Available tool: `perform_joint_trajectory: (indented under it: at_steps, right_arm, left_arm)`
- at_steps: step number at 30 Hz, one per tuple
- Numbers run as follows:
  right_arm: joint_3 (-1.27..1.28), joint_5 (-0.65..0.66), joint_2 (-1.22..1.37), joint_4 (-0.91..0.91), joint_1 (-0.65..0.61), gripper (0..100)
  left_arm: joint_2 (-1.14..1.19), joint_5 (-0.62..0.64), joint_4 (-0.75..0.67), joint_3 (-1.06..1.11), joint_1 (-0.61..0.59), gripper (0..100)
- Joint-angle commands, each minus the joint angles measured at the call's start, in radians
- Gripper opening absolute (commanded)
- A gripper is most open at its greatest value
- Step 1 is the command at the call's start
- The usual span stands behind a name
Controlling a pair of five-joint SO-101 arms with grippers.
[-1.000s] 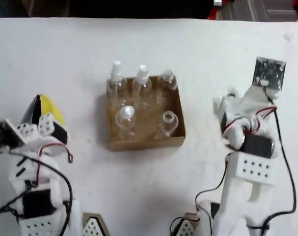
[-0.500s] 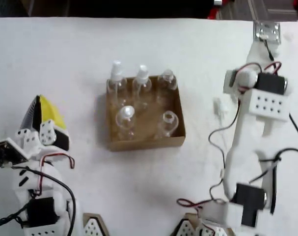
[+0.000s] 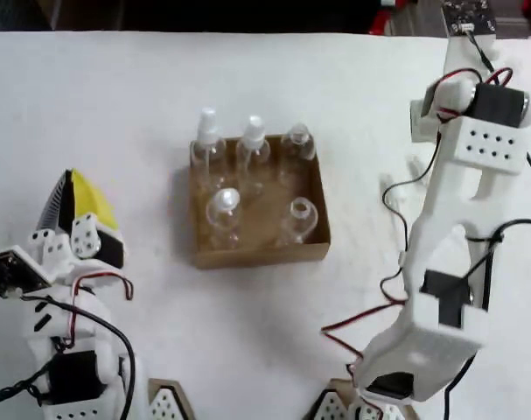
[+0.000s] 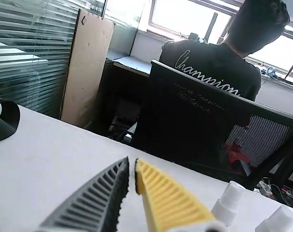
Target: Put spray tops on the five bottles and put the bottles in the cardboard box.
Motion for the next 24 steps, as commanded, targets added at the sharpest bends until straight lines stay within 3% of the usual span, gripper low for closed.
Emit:
perform_joint_trajectory:
  at_steps: [1,7,11,24]
  right_arm:
    - [-0.172,0.051,0.097,0.045,0.013,18.3]
    - [-0.397,0.061,0.300,0.065,0.067,18.3]
    - [-0.500,0.074,0.444,0.061,0.077,18.3]
    - [-0.689,0.399,0.773,0.065,0.091,18.3]
  left_arm:
    - [0.001,-0.008,-0.025,-0.003,0.016,3]
    - [0.001,-0.089,-0.034,0.018,0.087,3]
    - [0.001,-0.157,-0.127,0.083,0.133,3]
    - [0.001,-0.170,-0.180,0.115,0.139,3]
